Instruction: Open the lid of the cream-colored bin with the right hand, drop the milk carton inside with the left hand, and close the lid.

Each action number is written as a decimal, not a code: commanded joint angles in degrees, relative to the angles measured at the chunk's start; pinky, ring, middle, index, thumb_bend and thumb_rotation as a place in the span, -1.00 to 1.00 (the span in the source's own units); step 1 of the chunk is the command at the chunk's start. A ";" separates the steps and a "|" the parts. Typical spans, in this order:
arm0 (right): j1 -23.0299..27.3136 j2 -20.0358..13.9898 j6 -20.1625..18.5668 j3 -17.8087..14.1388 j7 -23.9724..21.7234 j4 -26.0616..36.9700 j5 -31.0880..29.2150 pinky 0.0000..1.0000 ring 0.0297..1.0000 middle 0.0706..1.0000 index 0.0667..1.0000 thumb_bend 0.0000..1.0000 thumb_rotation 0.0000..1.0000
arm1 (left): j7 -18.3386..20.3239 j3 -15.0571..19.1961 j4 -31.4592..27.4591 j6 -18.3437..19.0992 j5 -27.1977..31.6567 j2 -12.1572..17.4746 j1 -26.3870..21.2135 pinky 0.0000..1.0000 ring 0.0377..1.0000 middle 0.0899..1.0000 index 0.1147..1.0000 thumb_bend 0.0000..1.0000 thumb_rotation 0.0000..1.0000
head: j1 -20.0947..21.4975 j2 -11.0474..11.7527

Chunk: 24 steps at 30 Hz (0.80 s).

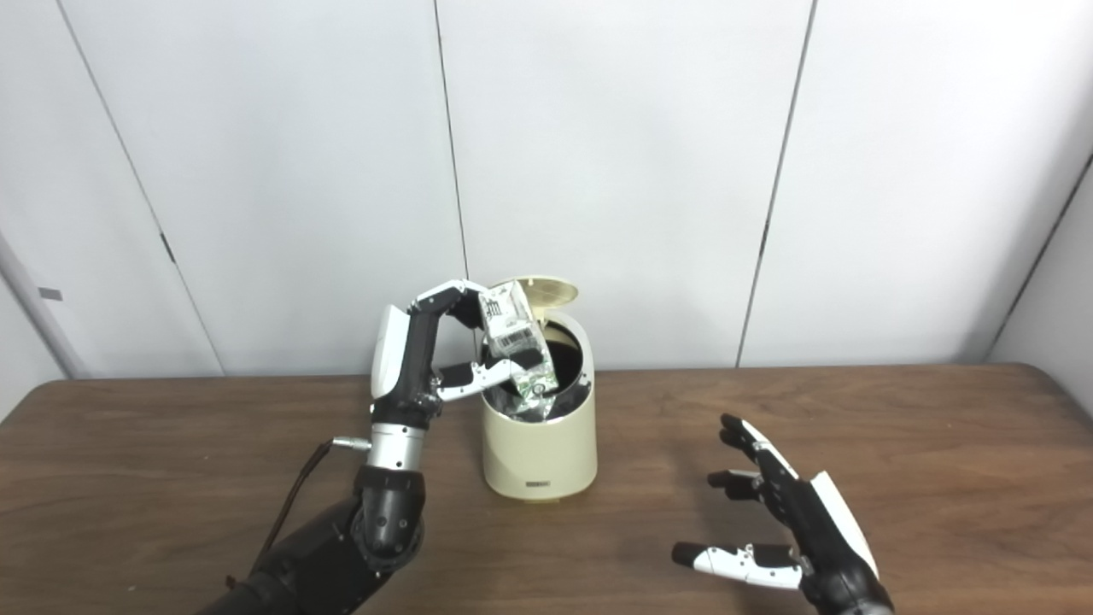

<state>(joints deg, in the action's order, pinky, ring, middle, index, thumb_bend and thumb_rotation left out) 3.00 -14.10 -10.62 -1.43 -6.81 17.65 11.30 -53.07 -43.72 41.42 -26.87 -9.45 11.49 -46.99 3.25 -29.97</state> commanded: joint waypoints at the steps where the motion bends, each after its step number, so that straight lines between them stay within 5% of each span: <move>1: 1.13 -0.77 1.29 -0.24 0.32 1.98 0.23 0.46 0.46 0.80 0.82 0.38 -0.57 | -0.61 0.57 -0.37 -0.06 -0.67 0.59 -3.53 -0.05 -0.13 -0.13 -0.14 0.01 -1.00 | 0.02 -0.07; 11: 0.99 -0.79 1.16 -0.27 0.26 2.22 -0.03 0.42 0.44 0.81 0.82 0.38 -0.58 | -3.55 -2.03 1.29 -0.06 -2.41 0.83 -4.26 -0.06 -0.13 -0.14 -0.13 0.01 -1.00 | 0.20 -0.18; 19: 0.79 -0.74 1.20 -0.30 0.25 2.29 -0.07 0.43 0.45 0.82 0.82 0.37 -0.61 | -11.16 -7.18 5.12 -0.06 -6.87 1.23 -6.20 -0.06 -0.12 -0.14 -0.15 0.01 -1.00 | 0.33 -0.31; 24: 0.74 -0.61 1.03 -0.47 0.23 2.27 -0.51 0.43 0.45 0.81 0.81 0.37 -0.60 | -12.40 -8.43 5.59 -0.06 -6.42 1.35 -6.78 -0.05 -0.11 -0.14 -0.15 0.01 -1.00 | 0.24 -0.53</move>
<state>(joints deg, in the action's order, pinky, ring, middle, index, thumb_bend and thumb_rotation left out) 2.79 -14.10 -10.66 -1.46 -6.88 17.70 11.02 -63.05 -52.55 47.65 -26.25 -15.92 11.99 -49.47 3.43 -30.41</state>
